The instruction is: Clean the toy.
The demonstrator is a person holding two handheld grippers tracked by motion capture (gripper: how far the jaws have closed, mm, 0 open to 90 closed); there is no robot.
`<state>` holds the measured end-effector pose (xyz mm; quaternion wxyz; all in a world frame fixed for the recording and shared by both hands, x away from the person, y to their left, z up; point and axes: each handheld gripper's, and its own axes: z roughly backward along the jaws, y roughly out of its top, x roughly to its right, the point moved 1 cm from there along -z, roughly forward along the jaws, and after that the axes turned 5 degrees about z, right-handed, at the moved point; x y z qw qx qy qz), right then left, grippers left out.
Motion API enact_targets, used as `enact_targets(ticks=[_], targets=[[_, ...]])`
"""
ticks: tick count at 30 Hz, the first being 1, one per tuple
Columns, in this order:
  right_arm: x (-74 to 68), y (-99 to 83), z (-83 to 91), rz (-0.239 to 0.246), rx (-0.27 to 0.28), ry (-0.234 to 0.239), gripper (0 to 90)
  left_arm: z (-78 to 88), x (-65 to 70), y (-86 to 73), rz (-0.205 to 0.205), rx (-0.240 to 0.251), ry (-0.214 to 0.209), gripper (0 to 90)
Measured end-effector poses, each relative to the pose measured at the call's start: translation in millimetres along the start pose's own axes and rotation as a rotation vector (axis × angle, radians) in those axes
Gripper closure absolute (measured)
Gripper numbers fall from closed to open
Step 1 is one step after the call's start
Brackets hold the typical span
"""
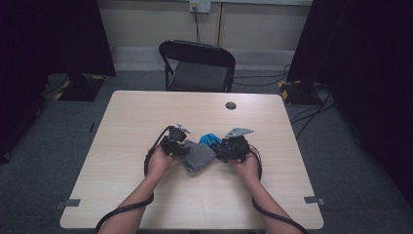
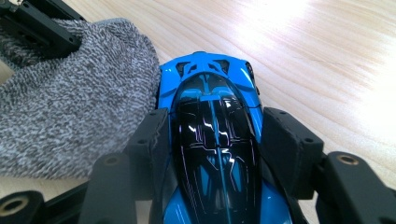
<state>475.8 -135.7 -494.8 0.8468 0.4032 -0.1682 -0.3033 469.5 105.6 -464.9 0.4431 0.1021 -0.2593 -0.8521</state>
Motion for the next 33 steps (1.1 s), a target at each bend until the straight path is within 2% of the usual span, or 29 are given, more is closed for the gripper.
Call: enact_targets(ticks=[14, 23, 27, 29, 33], targets=[[0.0, -0.6, 0.1, -0.001, 0.004, 0.000, 42.5, 7.0, -21.6, 0.8, 0.046, -0.003, 0.056, 77.4], [0.1, -1.0, 0.2, 0.000, 0.007, 0.001, 42.5, 13.7, -43.0, 0.4, 0.110, 0.010, 0.097, 77.5], [0.0, -1.3, 0.2, 0.000, 0.009, 0.000, 42.5, 16.8, -53.5, -2.4, 0.156, 0.018, 0.109, 77.6], [0.0, -1.3, 0.3, 0.000, 0.009, 0.000, 42.6, 18.7, -57.5, -4.0, 0.165, 0.014, 0.120, 77.6], [0.1, -1.4, 0.3, -0.001, 0.010, 0.001, 42.6, 26.3, -62.0, -5.8, 0.177, 0.034, 0.114, 77.8]])
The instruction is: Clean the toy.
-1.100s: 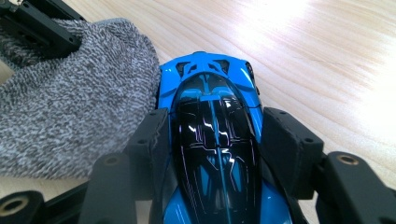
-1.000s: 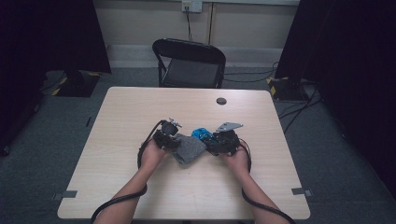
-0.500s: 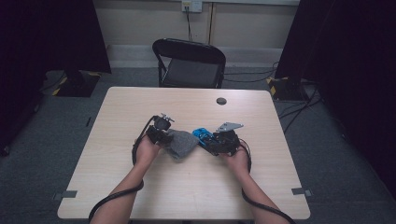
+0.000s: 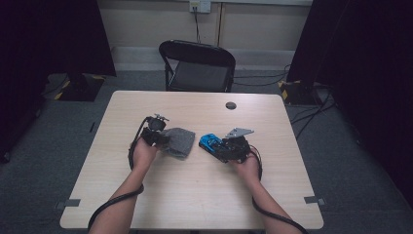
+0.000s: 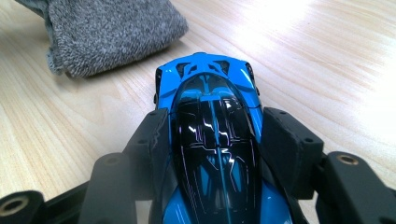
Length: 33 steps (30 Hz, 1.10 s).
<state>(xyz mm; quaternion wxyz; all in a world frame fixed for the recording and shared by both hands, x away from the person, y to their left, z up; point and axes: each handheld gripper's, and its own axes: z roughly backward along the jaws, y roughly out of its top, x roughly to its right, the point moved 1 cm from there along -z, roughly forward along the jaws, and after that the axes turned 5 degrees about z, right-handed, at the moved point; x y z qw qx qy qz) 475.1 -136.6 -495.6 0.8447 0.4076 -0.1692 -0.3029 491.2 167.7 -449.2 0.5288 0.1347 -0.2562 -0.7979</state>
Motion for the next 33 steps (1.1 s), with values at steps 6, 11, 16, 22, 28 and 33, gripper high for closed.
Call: enact_targets(ticks=[6, 11, 16, 22, 28, 33], targets=[[0.3, -0.6, 0.1, -0.003, 0.004, 0.002, 42.6, 13.0, 0.7, 1.0, -0.014, 0.032, -0.014, 78.0], [0.3, -0.5, 0.1, -0.003, 0.004, 0.002, 42.7, 26.3, 10.7, 1.0, -0.053, 0.063, -0.056, 78.0], [0.4, -0.6, 0.2, -0.004, 0.005, 0.002, 42.7, 33.7, 29.9, -7.3, -0.117, 0.073, -0.103, 78.0], [0.4, -0.5, 0.2, -0.007, 0.004, 0.002, 42.8, 32.2, 57.4, -23.2, -0.188, 0.066, -0.171, 78.1], [0.8, -0.9, 0.2, -0.008, 0.008, 0.004, 42.8, 28.4, 79.7, -33.4, -0.244, 0.046, -0.231, 78.5], [1.3, -1.6, 0.0, -0.008, 0.016, 0.006, 43.0, 21.1, 101.7, -37.3, -0.284, 0.029, -0.276, 78.4]])
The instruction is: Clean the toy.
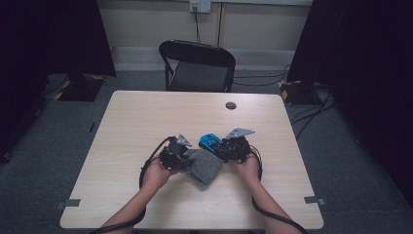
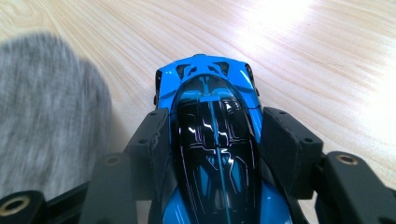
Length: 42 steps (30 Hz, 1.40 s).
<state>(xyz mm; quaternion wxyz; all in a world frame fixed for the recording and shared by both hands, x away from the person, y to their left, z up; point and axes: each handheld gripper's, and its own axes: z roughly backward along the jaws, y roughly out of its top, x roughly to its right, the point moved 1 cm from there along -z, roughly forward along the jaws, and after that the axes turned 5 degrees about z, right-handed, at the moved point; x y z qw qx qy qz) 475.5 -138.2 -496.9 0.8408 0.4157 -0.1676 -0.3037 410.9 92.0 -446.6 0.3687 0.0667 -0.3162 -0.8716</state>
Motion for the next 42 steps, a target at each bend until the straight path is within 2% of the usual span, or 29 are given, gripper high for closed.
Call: enact_targets(ticks=[2, 7, 9, 11, 13, 19, 30, 42], targets=[[0.0, 0.1, 0.0, -0.002, 0.000, 0.000, 43.0, -5.0, 6.4, 2.6, -0.017, -0.014, -0.019, 78.5], [-0.2, -0.2, 0.2, -0.003, 0.001, -0.001, 43.0, -16.3, 17.9, 10.8, -0.043, -0.031, -0.029, 78.4], [-0.2, -0.2, 0.2, -0.003, 0.001, -0.001, 43.0, -21.5, 20.1, 14.0, -0.051, -0.040, -0.029, 78.4], [-0.1, -0.3, 0.2, -0.001, 0.003, -0.001, 43.0, -27.4, 21.0, 16.5, -0.042, -0.045, -0.030, 78.4], [-0.1, -0.4, 0.3, -0.002, 0.002, -0.001, 42.9, -32.3, 21.3, 18.7, -0.049, -0.061, -0.010, 78.4], [-0.4, -0.8, 0.7, -0.003, 0.003, -0.001, 43.0, -38.7, 13.4, 23.2, -0.028, -0.072, 0.020, 78.4], [-0.4, -1.0, 0.8, -0.003, 0.002, -0.001, 42.9, -34.3, -8.9, 23.3, 0.027, -0.072, 0.080, 78.4], [-0.5, -1.2, 0.8, -0.003, 0.004, -0.002, 42.9, -29.9, -22.0, 22.2, 0.042, -0.075, 0.134, 78.4]])
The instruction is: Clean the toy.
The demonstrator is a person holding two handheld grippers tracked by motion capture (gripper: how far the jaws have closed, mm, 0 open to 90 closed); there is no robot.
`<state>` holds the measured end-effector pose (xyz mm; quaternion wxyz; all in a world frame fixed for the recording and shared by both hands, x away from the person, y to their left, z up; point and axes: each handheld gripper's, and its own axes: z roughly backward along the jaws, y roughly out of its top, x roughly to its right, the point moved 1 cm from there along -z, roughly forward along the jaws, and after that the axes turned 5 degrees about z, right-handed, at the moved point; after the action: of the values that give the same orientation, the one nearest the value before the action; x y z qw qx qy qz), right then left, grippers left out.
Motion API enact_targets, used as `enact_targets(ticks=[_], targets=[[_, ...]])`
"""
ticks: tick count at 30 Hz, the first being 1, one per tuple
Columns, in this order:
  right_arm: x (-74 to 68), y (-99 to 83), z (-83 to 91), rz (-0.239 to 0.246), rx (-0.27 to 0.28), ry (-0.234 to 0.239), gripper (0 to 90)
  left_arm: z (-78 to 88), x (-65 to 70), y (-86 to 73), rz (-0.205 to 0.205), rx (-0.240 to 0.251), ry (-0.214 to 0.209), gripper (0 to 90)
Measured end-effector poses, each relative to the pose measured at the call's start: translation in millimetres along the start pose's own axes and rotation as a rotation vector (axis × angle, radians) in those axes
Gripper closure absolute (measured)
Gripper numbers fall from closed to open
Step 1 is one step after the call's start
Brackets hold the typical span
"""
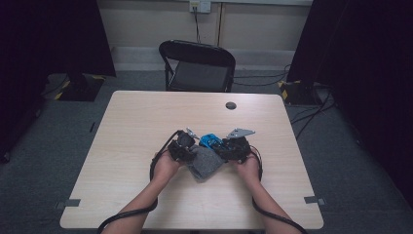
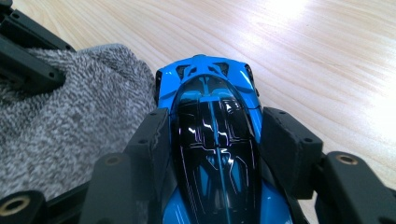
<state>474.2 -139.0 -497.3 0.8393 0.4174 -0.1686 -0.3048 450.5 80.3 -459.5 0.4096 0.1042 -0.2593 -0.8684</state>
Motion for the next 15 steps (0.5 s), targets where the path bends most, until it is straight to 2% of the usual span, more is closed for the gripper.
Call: enact_targets(ticks=[15], targets=[[-0.1, -0.2, -0.1, 0.000, 0.002, 0.000, 42.9, 1.1, -20.1, -1.9, 0.047, -0.011, 0.024, 78.4]])
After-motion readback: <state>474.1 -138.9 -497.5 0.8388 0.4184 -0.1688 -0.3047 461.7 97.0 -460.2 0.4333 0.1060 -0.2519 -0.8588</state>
